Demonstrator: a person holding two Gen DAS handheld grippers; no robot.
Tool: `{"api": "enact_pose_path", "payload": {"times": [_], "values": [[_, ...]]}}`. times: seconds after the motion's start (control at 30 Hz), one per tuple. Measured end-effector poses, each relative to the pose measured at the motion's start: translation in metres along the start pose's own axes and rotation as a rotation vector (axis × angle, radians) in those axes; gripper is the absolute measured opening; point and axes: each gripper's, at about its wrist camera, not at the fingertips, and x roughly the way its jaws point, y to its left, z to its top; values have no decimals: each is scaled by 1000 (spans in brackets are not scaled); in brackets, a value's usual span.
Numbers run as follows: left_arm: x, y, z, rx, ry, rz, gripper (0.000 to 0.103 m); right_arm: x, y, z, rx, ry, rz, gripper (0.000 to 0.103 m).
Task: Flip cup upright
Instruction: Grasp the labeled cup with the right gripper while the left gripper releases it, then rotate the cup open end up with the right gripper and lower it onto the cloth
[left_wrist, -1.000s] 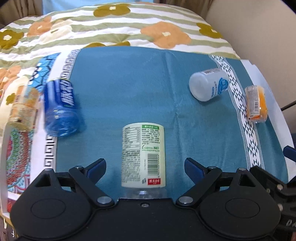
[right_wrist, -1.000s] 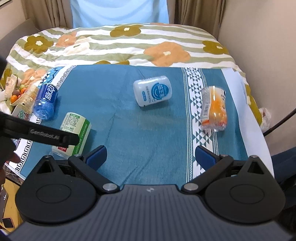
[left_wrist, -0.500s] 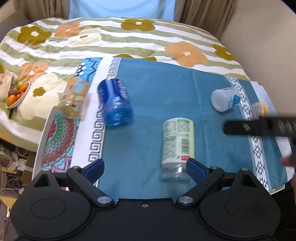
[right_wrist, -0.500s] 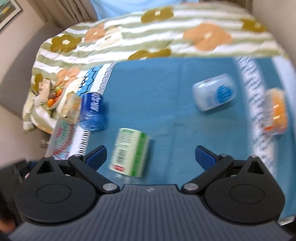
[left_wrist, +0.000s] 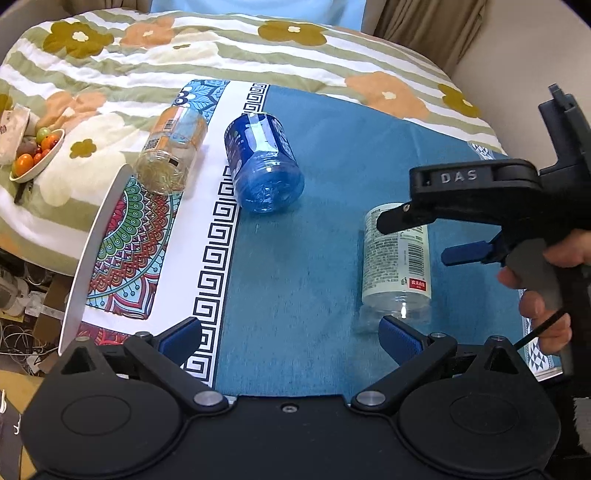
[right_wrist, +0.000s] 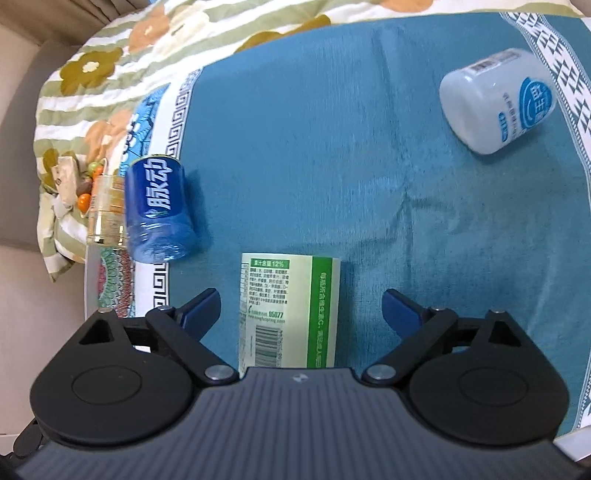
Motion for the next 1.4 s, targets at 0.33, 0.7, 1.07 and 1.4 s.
{"api": "enact_pose_path", "payload": {"times": [0.33, 0.7, 1.07, 1.4], "values": [[7, 7, 3, -3, 11, -10, 103, 19, -13, 7, 111, 47, 57, 78], [7, 9, 7, 2, 7, -2, 103, -7, 0, 0, 0, -96, 76, 75], [19, 8, -4, 40, 11, 41, 103, -24, 21, -48, -358, -485, 32, 74], [35, 2, -22, 70, 10, 35, 103, -15, 13, -95, -548, -693, 37, 74]]}}
